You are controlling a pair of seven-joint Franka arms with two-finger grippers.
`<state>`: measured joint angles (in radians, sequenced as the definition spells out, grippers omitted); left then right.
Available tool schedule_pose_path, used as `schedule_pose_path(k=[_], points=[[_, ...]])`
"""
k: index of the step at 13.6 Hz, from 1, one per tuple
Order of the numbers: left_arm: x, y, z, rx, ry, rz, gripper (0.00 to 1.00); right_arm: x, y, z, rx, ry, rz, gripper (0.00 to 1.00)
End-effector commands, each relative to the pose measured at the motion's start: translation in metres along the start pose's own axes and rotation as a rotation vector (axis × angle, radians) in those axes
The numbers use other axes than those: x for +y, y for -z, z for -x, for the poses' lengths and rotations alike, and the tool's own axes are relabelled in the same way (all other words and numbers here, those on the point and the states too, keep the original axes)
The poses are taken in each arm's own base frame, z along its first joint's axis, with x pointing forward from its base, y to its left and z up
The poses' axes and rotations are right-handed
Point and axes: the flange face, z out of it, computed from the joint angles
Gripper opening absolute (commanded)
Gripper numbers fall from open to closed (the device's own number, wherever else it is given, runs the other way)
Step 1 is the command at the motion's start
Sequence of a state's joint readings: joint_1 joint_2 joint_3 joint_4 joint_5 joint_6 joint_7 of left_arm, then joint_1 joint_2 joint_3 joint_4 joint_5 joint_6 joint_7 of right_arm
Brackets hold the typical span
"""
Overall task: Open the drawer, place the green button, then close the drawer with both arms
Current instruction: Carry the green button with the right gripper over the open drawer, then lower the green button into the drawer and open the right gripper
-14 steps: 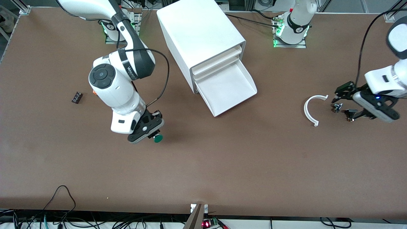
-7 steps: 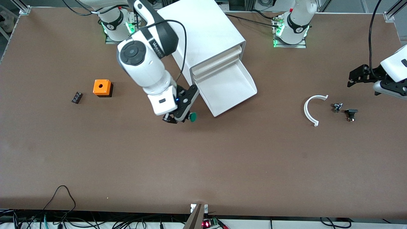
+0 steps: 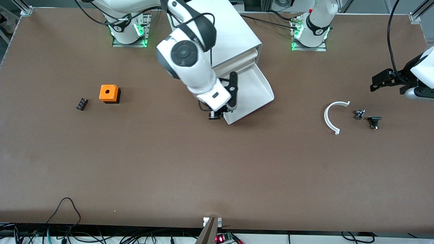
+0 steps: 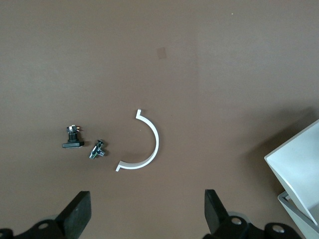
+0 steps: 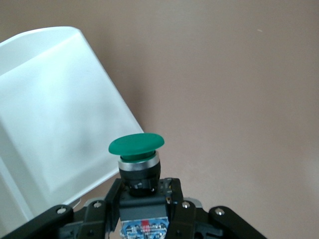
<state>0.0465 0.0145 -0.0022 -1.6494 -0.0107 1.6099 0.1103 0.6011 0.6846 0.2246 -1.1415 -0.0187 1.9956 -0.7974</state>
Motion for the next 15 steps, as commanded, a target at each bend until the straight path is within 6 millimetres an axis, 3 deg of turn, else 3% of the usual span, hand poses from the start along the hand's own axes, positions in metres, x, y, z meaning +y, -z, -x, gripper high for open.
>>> schedule_pose_path(k=[1,7,9,15], points=[[0.003,0.011,0.001,-0.003,0.01,-0.029,1.0,-0.031,-0.011,-0.044,-0.054,0.136,0.024,0.22],[0.002,0.01,0.0,-0.004,0.002,-0.029,1.0,-0.076,-0.068,-0.074,-0.13,0.258,0.005,0.24],[0.002,0.011,-0.001,-0.001,0.004,-0.028,1.0,-0.087,-0.093,-0.076,-0.172,0.287,-0.006,0.26],[-0.001,0.01,-0.001,-0.001,0.012,-0.026,1.0,-0.113,-0.13,-0.074,-0.221,0.306,-0.047,0.27]])
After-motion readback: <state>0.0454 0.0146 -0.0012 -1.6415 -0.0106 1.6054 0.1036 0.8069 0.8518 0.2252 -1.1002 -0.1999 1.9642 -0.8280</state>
